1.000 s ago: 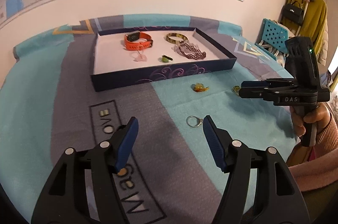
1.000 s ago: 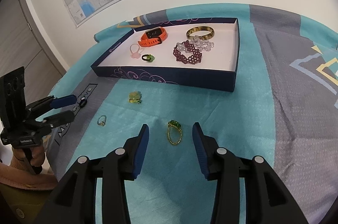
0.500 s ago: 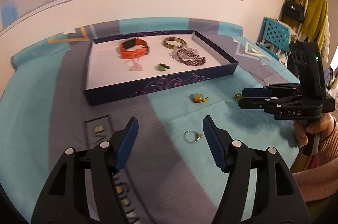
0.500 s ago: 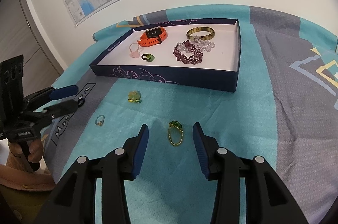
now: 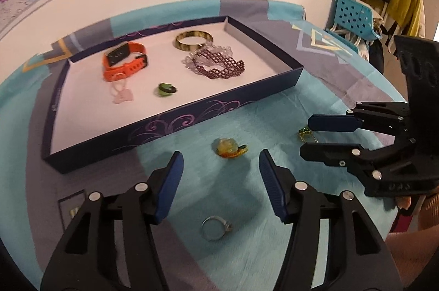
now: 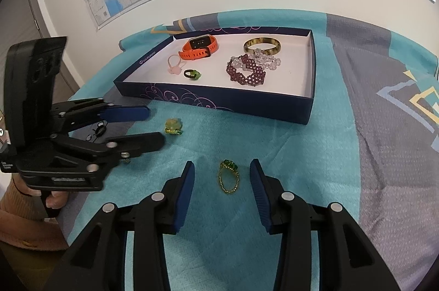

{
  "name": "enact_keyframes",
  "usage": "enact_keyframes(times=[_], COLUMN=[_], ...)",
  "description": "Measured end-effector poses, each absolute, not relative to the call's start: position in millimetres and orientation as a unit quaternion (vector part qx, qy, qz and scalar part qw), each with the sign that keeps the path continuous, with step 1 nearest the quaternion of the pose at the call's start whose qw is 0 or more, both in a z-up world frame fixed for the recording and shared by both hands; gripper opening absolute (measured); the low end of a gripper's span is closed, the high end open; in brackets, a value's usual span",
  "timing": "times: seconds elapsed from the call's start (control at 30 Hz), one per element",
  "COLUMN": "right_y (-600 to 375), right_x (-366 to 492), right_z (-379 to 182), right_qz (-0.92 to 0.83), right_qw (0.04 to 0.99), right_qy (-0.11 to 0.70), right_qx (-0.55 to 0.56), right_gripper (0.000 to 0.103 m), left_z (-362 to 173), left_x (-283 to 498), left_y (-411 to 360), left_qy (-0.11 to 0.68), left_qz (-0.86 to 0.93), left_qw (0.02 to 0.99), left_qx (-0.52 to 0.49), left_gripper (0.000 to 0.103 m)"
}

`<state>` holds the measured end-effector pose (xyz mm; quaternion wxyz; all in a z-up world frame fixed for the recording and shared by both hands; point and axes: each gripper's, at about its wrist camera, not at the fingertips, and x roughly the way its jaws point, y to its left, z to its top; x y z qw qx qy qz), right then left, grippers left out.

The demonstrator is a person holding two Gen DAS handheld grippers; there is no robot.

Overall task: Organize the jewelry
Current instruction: 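Grasp the amber glass ring with the left tool while the right tool grasps the gold green-stone ring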

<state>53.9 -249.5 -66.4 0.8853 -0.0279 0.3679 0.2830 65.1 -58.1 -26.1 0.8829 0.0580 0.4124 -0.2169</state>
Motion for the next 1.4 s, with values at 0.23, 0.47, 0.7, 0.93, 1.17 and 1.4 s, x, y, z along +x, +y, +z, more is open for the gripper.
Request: enact_keyframes(times=[0.23,0.47,0.7,0.93,1.17,1.4], right_y=[-250.3,-250.1,-248.6,-246.3,-245.0,-242.7], right_x=[55.4,53.7,53.5,53.8,54.9,54.5], right_z=[-66.8,-66.3,-66.1,-66.2,-66.5,-67.6], right_qz=[0.285,0.286,0.283,0.281,0.275,0.265], right_qw=[0.885,0.885,0.886,0.886,0.888,0.890], right_qy=[0.368,0.367,0.366,0.366,0.367,0.367], right_qx=[-0.024,-0.026,-0.030,-0.036,-0.043,-0.057], right_gripper=[0.040,0.040,0.040,0.039,0.027,0.015], left_z=[-28.6,-29.4,-29.8,-29.7,-29.6,-29.3], left_x=[72.4,72.0,72.8,73.7,72.6,72.0], left_y=[-66.6,-68.8,-68.0,-64.2,-63.5,-58.8], left_qy=[0.423,0.423,0.422,0.423,0.423,0.424], left_qz=[-0.223,-0.217,-0.215,-0.211,-0.205,-0.199], left_qw=[0.877,0.878,0.879,0.880,0.882,0.883], left_qx=[0.050,0.053,0.054,0.044,0.042,0.035], left_gripper=[0.045,0.045,0.045,0.038,0.034,0.021])
